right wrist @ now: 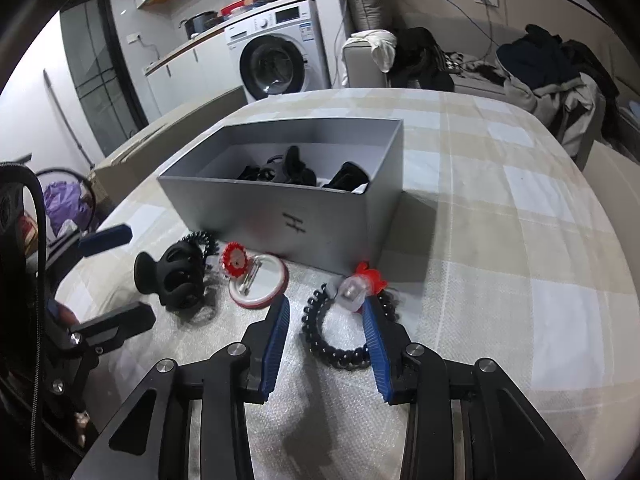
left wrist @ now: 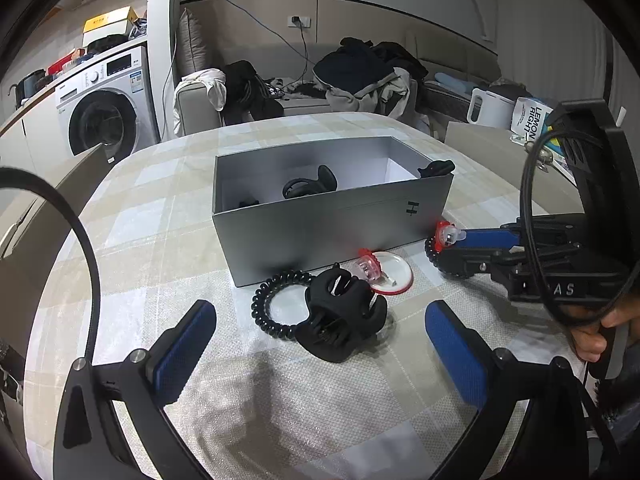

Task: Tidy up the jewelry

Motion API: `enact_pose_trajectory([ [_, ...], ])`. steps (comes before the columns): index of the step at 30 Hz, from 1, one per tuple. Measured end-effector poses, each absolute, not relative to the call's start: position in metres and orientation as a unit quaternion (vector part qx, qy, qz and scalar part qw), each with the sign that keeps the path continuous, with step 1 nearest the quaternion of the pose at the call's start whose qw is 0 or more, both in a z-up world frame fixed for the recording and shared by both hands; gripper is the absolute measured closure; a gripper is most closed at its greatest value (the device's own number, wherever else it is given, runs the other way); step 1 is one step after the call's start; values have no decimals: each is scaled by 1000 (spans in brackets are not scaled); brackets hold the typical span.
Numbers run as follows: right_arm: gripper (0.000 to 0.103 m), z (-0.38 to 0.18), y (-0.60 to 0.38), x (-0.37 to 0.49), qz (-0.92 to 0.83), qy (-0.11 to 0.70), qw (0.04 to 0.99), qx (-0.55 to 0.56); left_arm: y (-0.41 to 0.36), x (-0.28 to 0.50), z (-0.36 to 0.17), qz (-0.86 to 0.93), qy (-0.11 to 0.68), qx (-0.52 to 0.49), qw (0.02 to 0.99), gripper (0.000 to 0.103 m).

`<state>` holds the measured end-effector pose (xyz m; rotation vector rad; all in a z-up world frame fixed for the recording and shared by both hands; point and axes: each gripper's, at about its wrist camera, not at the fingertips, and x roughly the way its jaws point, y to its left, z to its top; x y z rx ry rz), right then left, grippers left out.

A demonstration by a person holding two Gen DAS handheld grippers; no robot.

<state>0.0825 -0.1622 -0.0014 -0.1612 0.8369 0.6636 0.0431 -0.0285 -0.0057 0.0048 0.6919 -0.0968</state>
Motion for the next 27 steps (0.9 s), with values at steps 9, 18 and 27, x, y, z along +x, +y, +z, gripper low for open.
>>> enact_pose_trajectory([
  [9,82,1,-161,88,306,400,861,-67,-28,44,-5,-50,340,1,939,1],
  [18,85,4,-167,82,305,379,872,-57,-28,44,-5,-49,337,1,940,1],
  [27,85,16,-188,64,344,343,874,-6,-27,46,-6,-71,345,-4,936,15],
])
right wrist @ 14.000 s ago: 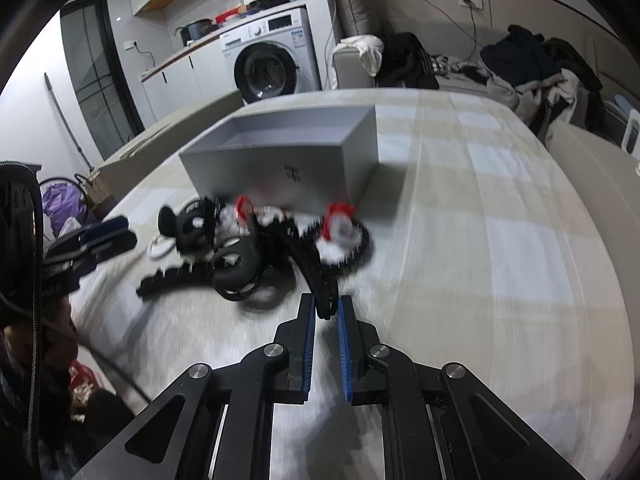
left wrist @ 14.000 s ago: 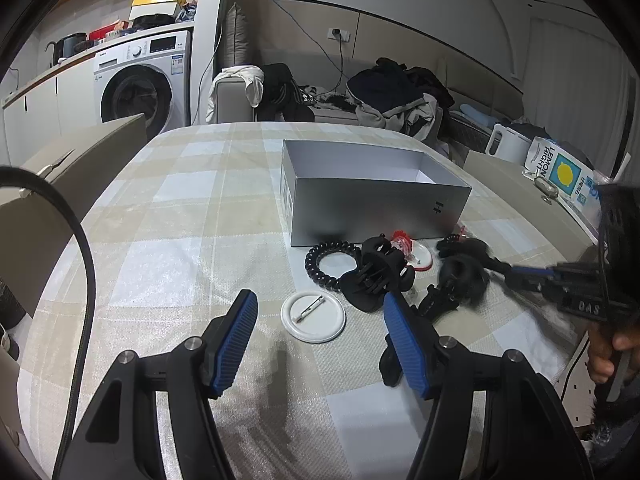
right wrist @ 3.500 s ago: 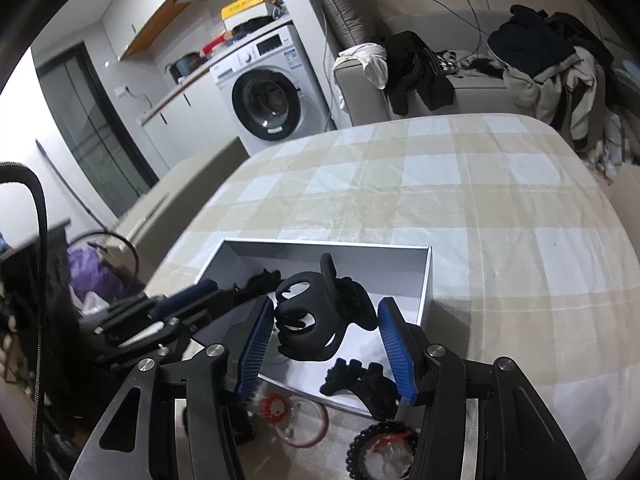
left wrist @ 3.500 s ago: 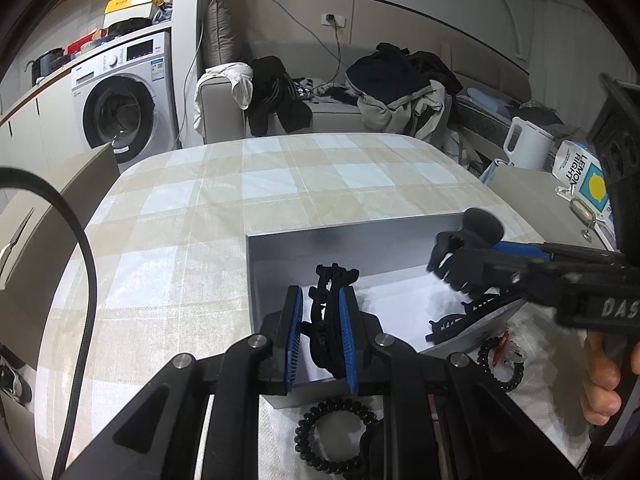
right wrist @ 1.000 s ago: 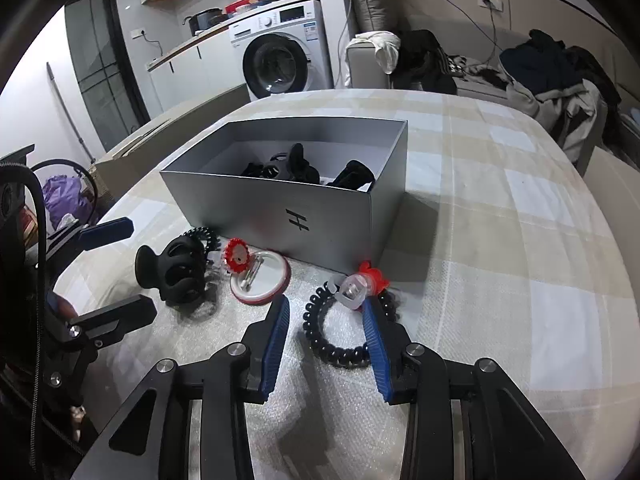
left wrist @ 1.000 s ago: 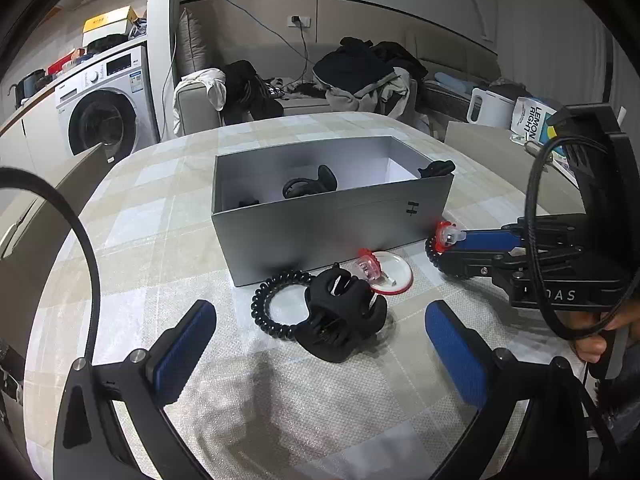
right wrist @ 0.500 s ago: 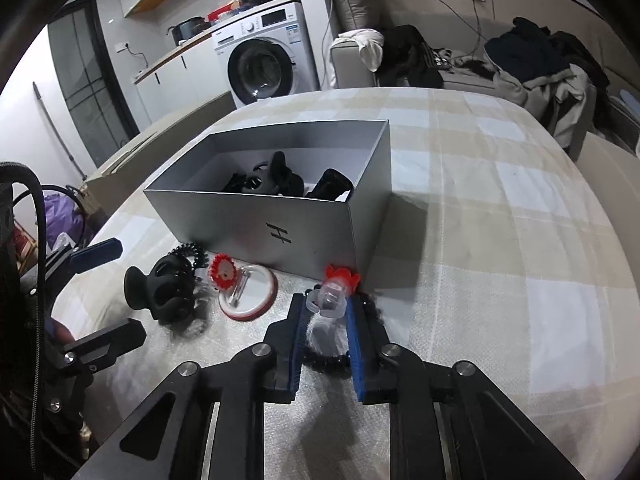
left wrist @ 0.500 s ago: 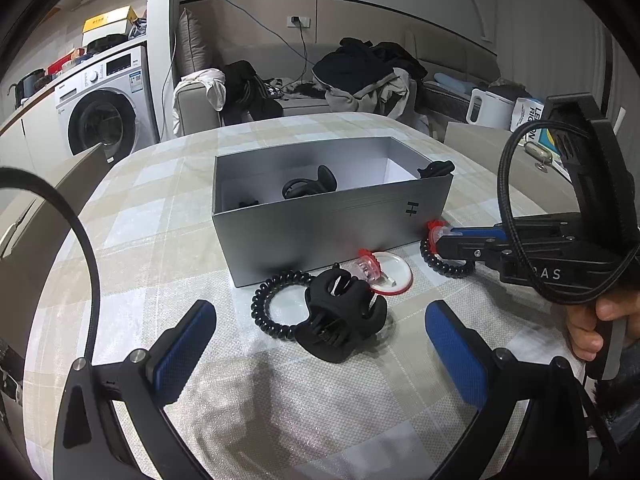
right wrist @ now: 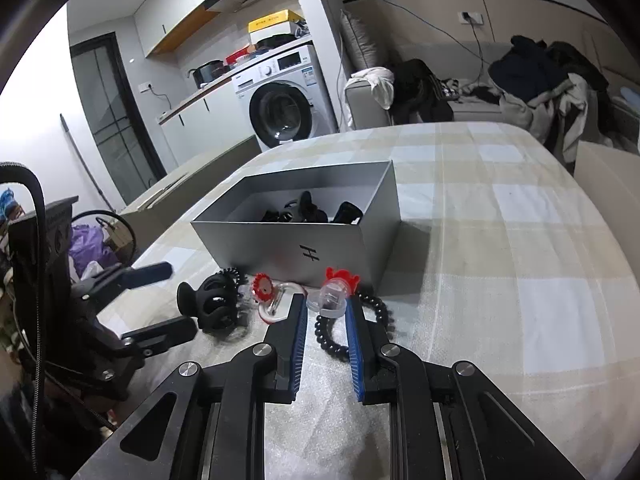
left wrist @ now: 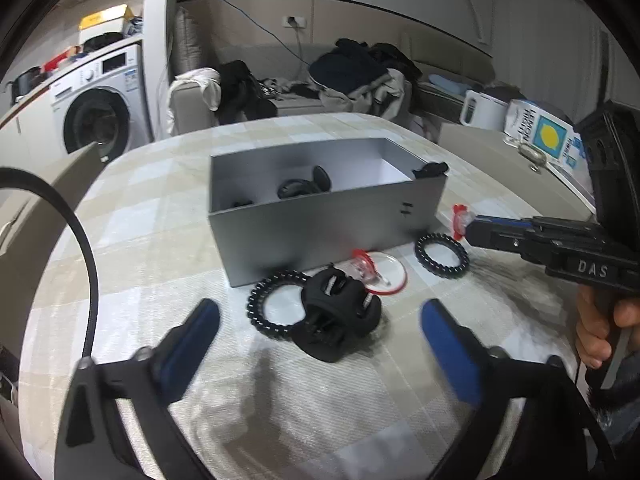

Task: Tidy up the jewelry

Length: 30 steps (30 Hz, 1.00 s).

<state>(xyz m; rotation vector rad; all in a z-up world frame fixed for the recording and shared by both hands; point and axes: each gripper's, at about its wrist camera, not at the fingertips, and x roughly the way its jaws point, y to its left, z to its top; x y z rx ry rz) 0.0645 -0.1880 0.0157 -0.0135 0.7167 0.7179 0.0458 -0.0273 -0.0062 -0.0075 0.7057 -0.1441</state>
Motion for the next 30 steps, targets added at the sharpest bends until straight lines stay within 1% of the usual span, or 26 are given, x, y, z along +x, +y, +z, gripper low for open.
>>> enact_pose_trajectory([
  [2,85,15,-187,66,345,346,873,-4,-30,48,-9,-76,356,2,932,31],
  [5,85,15,-187,63,346,344,873,-7,-33,48,-9,-77,356,9,931,39],
  [6,85,15,-186,62,348,343,872,-9,-33,47,-9,-78,356,10,931,41],
  [9,85,15,-186,60,350,339,873,-16,-36,48,-10,-81,360,15,929,52],
  [10,85,15,-185,59,350,338,873,-18,-36,49,-11,-80,364,16,928,58],
  [11,85,15,-184,59,350,338,874,-20,-36,50,-11,-81,367,16,927,60],
  [16,85,15,-183,58,349,336,874,-22,-38,46,-9,-82,355,21,931,65],
  [30,85,15,-181,56,352,330,876,-31,-36,40,-5,-89,335,21,938,66],
])
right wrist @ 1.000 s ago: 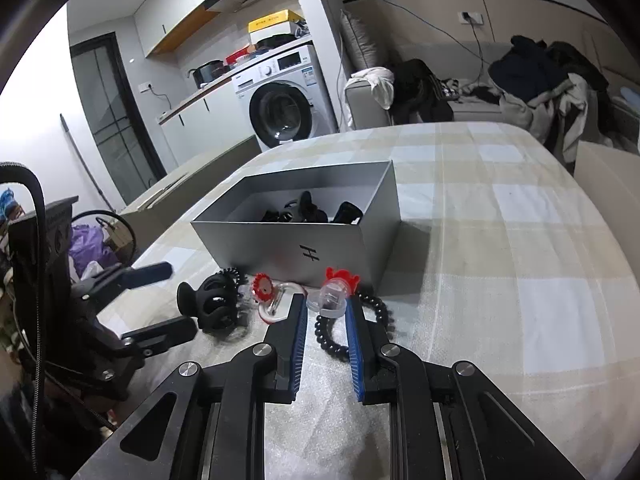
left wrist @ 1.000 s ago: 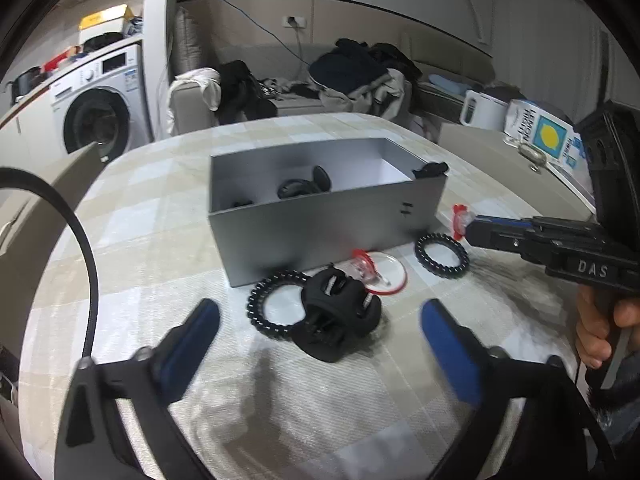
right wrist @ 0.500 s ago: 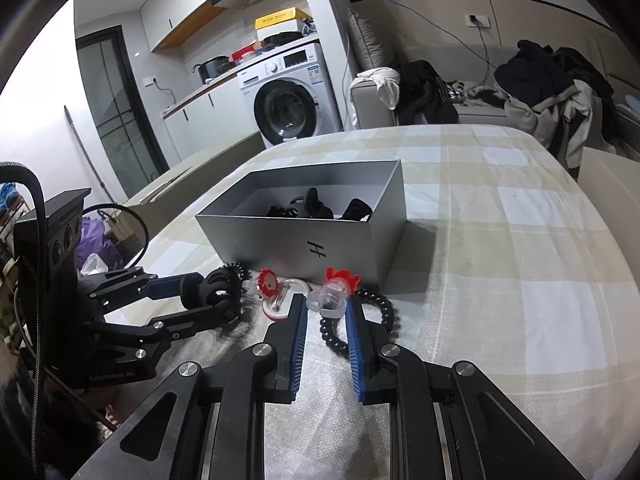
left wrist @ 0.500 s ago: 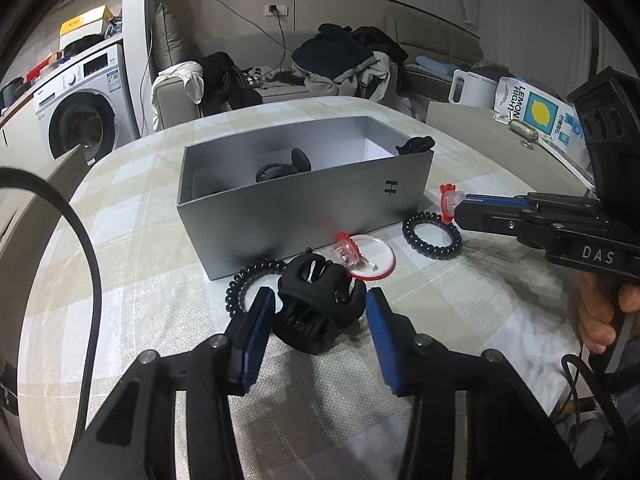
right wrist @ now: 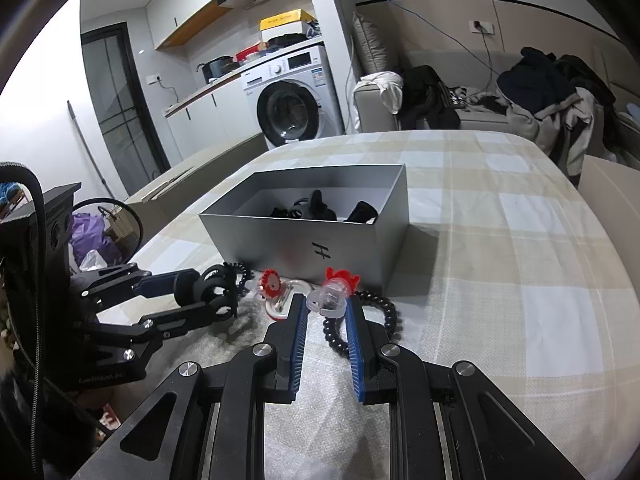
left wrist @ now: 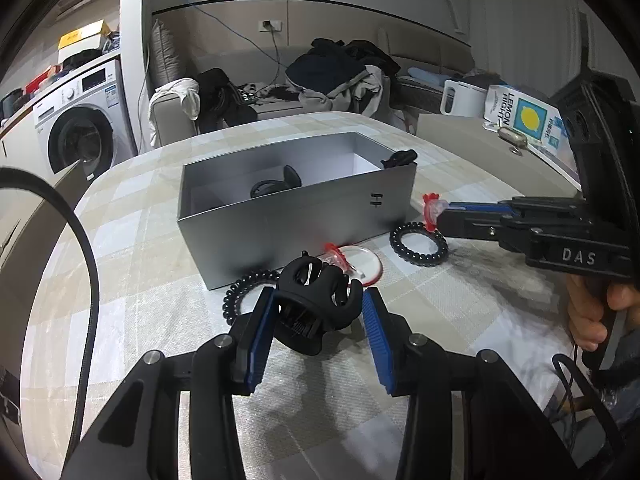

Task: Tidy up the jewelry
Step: 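Lift the black claw clip with the left tool while the right tool lifts its item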

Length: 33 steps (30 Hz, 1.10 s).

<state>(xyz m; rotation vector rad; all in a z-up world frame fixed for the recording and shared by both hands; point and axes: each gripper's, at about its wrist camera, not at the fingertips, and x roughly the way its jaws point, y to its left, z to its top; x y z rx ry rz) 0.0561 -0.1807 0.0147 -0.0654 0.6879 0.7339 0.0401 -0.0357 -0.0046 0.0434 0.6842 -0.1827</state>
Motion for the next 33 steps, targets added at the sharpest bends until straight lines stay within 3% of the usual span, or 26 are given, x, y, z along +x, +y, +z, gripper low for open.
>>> enact_pose_trajectory([
  [26,85,29,-194,61,360,329,873,21,-22,35,24,-78,288,-23,954,66],
  [28,85,40,-196,63,349,329,877,33,-21,37,30,-78,283,-23,956,79],
  [30,85,50,-198,65,352,327,876,50,-19,42,37,-75,280,-28,957,79],
  [31,85,56,-198,66,351,325,876,57,-18,44,39,-75,278,-30,957,86],
  [33,85,67,-197,68,350,317,879,65,-16,48,38,-77,280,-34,956,89],
])
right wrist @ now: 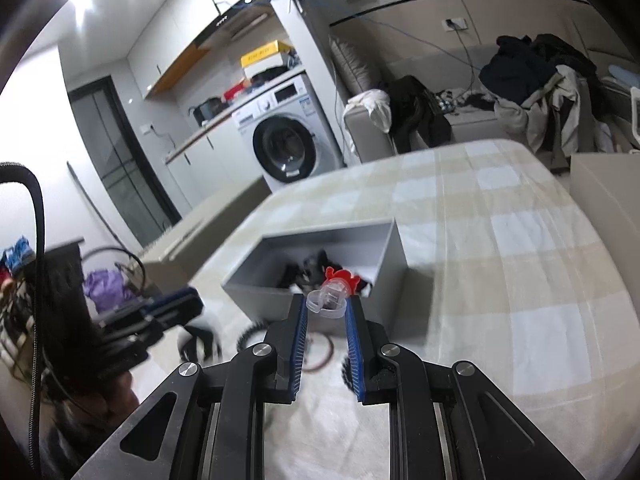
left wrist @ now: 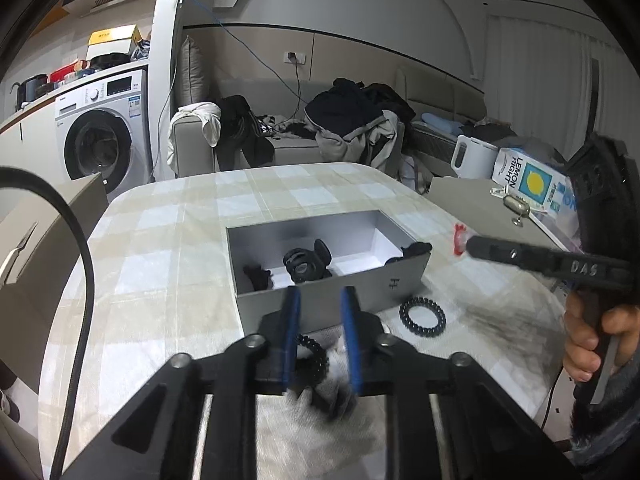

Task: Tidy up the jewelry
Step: 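Lift the black claw clip with the left tool while the right tool lifts its item, then lower both held items into the grey box and open both tools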

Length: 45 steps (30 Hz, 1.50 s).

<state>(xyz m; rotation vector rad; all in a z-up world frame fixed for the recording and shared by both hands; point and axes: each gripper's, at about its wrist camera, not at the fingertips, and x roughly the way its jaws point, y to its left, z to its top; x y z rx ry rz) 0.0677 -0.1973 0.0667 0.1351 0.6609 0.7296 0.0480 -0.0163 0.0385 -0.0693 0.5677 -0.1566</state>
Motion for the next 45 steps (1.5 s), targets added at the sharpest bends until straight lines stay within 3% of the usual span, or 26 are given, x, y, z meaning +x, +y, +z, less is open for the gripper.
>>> enact_pose_trajectory([
  [7,85,71,-192,67,352,308,882,60,-5,49,17,-74,310,-51,946,89],
  [9,85,67,-192,67,354,311,880,58,-2,45,14,-87,330,-63,938,83],
  [11,85,63,-191,67,356,313,879,55,-3,40,12,-96,340,-57,934,57],
  [14,85,60,-191,69,357,318,876,59,-8,30,10,-85,332,-38,939,37],
  [19,85,60,-190,67,361,314,876,56,-7,37,-8,-62,369,-16,927,38],
  [22,85,58,-189,68,360,317,876,54,-2,44,-12,-63,386,-27,920,74],
  [31,85,56,-189,74,361,321,873,64,-3,34,19,-64,319,-34,945,74],
  [45,85,84,-173,107,381,327,859,97,2,82,53,-52,276,-65,957,74],
])
